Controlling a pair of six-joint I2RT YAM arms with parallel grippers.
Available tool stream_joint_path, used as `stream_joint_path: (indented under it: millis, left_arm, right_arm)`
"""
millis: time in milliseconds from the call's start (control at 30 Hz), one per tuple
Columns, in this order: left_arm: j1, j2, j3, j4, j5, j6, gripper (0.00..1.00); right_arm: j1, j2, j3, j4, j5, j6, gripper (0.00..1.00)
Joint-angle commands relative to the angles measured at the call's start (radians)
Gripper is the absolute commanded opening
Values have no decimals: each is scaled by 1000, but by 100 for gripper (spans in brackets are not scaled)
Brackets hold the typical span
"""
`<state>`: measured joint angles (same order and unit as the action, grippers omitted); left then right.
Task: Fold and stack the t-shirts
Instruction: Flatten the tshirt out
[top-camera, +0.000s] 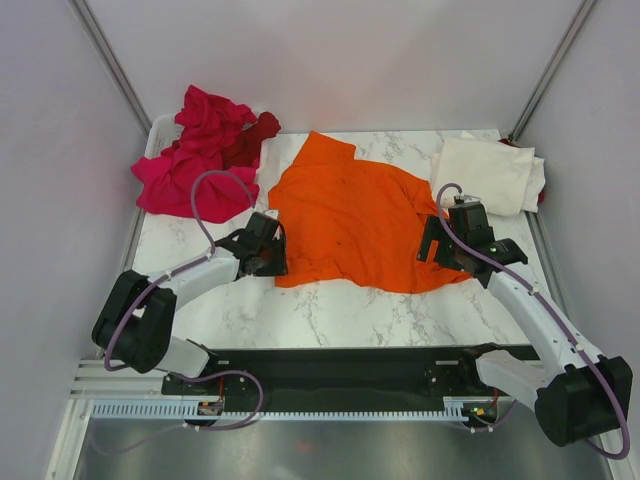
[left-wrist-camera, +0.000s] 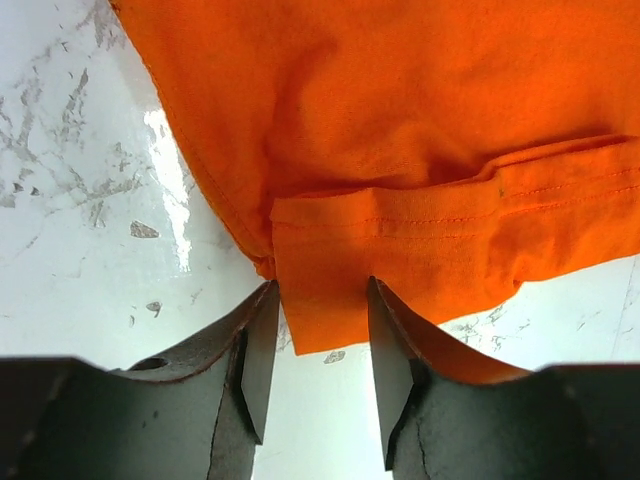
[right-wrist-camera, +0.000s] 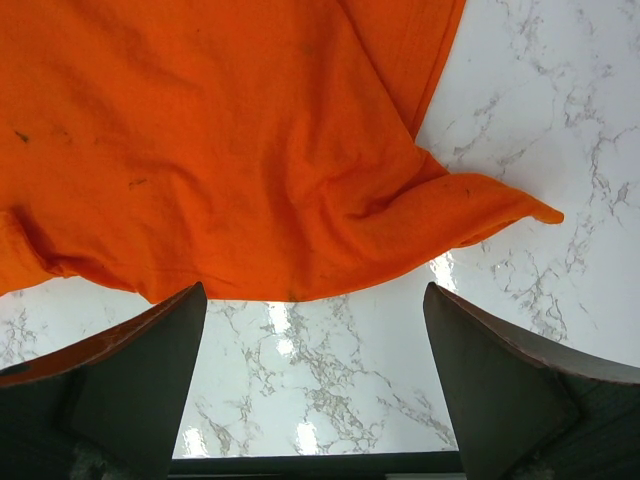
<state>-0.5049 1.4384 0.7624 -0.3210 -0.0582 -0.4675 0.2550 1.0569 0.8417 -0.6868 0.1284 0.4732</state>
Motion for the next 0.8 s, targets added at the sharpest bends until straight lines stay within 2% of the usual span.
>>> stream_joint_path:
  millis: [0, 33, 100, 200, 233, 367, 500, 633, 767]
  left_arm:
    - [-4, 8, 12, 10, -5, -26, 43]
    - [-4, 5, 12, 13, -2, -28, 37]
    - [-4, 5, 14, 19, 3, -28, 32]
    - [-4, 5, 12, 20, 23, -28, 16]
    - [-4, 5, 12, 22, 24, -26, 2]
    - [-4, -42, 20, 17, 52, -13, 2]
    - [-6, -212, 81, -26, 135, 25, 2]
    - [-6, -427, 133, -47, 146, 73, 2]
    - [-6, -489, 114, -81, 170, 92, 2]
  right_arm:
    - [-2, -11, -4, 33, 2, -15, 98]
    - [-2, -11, -4, 33, 2, -15, 98]
    - [-2, -8, -4, 33, 2, -15, 98]
    - [-2, -5, -4, 33, 5, -15, 98]
    - [0, -5, -4, 35, 5, -15, 98]
    - [0, -5, -6, 36, 5, -15, 98]
    - [-2, -5, -6, 38, 5, -16, 98]
    - [-2, -5, -10, 46, 5, -15, 98]
    - [0, 0, -10, 46, -4, -10, 98]
